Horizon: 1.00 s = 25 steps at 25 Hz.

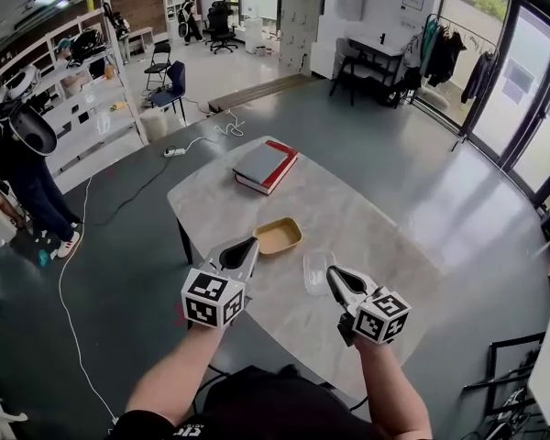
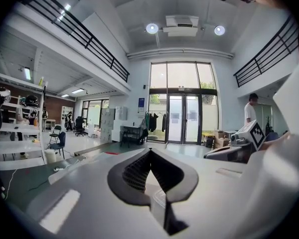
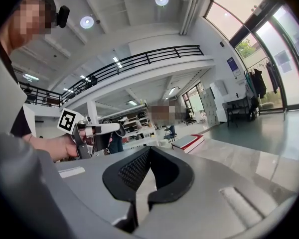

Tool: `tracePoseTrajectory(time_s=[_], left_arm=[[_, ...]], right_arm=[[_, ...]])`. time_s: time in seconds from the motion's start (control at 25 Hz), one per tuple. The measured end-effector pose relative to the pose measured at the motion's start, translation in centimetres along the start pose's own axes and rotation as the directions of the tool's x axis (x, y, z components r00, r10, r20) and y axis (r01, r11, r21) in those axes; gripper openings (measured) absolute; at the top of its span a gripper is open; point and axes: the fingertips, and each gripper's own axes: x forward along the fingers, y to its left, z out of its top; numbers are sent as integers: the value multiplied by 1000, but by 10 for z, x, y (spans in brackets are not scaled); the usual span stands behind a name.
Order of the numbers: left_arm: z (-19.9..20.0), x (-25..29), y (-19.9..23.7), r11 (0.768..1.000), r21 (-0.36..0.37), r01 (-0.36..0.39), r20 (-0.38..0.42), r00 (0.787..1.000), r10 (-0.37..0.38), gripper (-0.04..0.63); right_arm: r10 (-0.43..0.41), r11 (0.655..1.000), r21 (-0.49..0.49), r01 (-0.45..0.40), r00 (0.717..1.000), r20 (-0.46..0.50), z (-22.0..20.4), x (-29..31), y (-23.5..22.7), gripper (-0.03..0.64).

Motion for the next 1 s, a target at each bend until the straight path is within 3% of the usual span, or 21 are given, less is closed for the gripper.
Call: tracePoseTrajectory(time_s=[0.4, 0.6, 1.0], left_arm=[[-5, 52, -23, 998, 35, 52, -44, 998, -50, 3], [-12, 71, -14, 997, 18, 81, -66, 995, -80, 2], [-19, 115, -4, 987, -5, 159, -84, 984, -159, 3]], right_arm=[[51, 997, -55, -59, 989, -135, -9, 14, -36, 14], [10, 996, -89, -30, 977, -211, -25, 33, -55, 15], [-26, 984, -170, -43, 923, -385, -73, 72, -87, 18]])
